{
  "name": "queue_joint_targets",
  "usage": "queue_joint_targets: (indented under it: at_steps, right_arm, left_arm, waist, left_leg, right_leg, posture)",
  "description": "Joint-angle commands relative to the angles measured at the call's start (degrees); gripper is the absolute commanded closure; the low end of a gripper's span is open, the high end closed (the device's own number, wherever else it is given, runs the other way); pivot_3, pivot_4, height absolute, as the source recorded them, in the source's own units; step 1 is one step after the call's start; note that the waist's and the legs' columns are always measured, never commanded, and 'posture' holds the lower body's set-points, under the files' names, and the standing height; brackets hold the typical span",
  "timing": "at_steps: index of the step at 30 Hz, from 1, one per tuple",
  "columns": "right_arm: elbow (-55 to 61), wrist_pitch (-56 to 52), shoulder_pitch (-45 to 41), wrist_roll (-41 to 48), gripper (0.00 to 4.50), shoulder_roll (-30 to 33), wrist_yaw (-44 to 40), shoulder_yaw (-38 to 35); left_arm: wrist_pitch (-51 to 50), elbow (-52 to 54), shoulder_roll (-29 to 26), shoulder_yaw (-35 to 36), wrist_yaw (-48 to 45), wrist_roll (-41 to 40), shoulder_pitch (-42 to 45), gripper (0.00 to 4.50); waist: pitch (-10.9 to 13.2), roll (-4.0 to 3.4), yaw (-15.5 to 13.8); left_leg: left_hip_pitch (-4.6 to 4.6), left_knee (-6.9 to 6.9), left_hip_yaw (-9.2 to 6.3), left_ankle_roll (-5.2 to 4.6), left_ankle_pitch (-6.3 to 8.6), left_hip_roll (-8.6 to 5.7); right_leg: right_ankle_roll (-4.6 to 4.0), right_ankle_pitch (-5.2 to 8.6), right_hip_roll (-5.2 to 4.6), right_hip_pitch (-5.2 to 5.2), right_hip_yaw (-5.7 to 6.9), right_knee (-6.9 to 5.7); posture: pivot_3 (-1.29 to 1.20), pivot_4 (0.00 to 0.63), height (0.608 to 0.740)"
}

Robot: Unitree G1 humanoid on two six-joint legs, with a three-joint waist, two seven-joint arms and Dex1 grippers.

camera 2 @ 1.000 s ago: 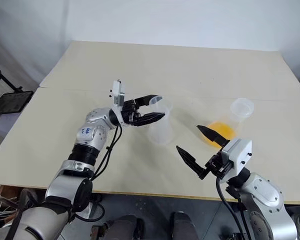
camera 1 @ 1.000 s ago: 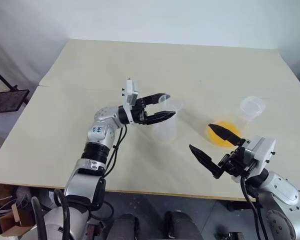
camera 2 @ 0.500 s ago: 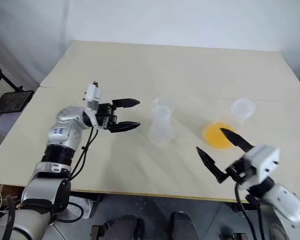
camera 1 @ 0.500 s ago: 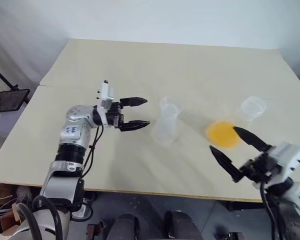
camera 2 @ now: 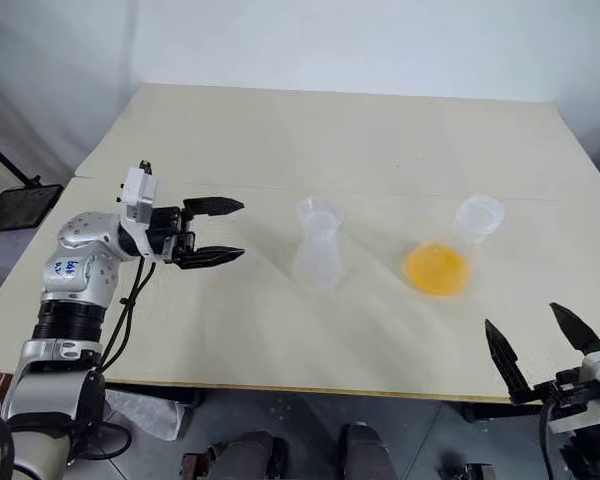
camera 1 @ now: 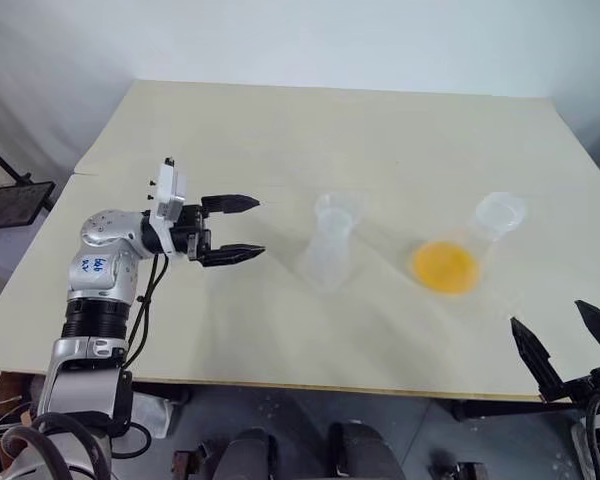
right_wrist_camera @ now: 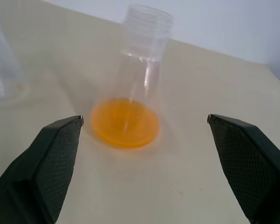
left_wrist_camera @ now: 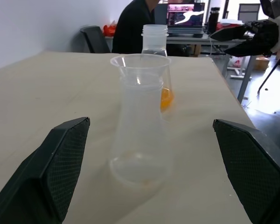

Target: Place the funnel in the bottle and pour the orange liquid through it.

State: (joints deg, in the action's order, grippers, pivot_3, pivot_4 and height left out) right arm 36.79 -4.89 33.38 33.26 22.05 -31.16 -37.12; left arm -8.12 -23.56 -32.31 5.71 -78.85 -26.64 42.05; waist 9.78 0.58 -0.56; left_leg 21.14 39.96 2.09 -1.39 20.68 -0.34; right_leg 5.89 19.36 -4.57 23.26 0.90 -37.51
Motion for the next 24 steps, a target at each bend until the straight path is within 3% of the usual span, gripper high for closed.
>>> queue_joint_targets:
  at_steps: [1, 8, 13, 24]
  right_arm:
    - [0.54, -5.45, -5.44, 2.34, 0.0, 3.92, 4.1, -0.13]
    - [-3.4, -20.71, -20.69, 4.85, 0.0, 10.45, 11.81, 5.29]
    - [-8.19, -28.09, -30.59, 5.22, 0.0, 10.74, 17.56, 7.52]
    - [-13.74, -26.8, -39.72, 1.42, 0.0, 8.06, 17.26, 12.77]
  left_arm:
    - [0.37, 2.89, -0.15, 0.85, 0.99, -0.6, -1.15, 0.01]
    - [-1.24, 7.66, 0.53, 0.65, 2.7, -1.45, -3.46, 0.01]
    - [-2.67, 10.25, 0.23, 0.96, 3.41, -2.07, -4.67, 0.01]
    - [-4.28, 13.24, -0.01, 1.25, 4.76, -2.75, -6.13, 0.01]
  waist:
    - [0.0, 0.0, 0.44]
    - [0.02, -0.04, 0.58]
    - [0.02, -0.04, 0.64]
    - [0.05, -0.08, 0.76]
  left_leg:
    - [0.0, 0.0, -0.01, 0.0, 0.0, 0.0]
    - [0.08, -0.01, -0.02, 0.03, -0.02, 0.03]
    - [0.14, 0.03, -0.02, 0.01, -0.01, 0.0]
    - [0.15, -0.01, 0.0, 0.02, -0.02, 0.01]
  right_leg:
    - [0.0, 0.0, -0.01, 0.0, 0.0, 0.0]
    - [-0.01, 0.0, 0.0, 0.14, 0.01, -0.11]
    - [-0.01, 0.0, -0.04, 0.13, 0.02, -0.06]
    - [-0.01, 0.0, 0.0, 0.19, 0.02, -0.1]
  posture:
    - [0.0, 0.15, 0.74]
    - [0.0, 0.15, 0.74]
    - [0.0, 0.15, 0.74]
    - [0.0, 0.15, 0.74]
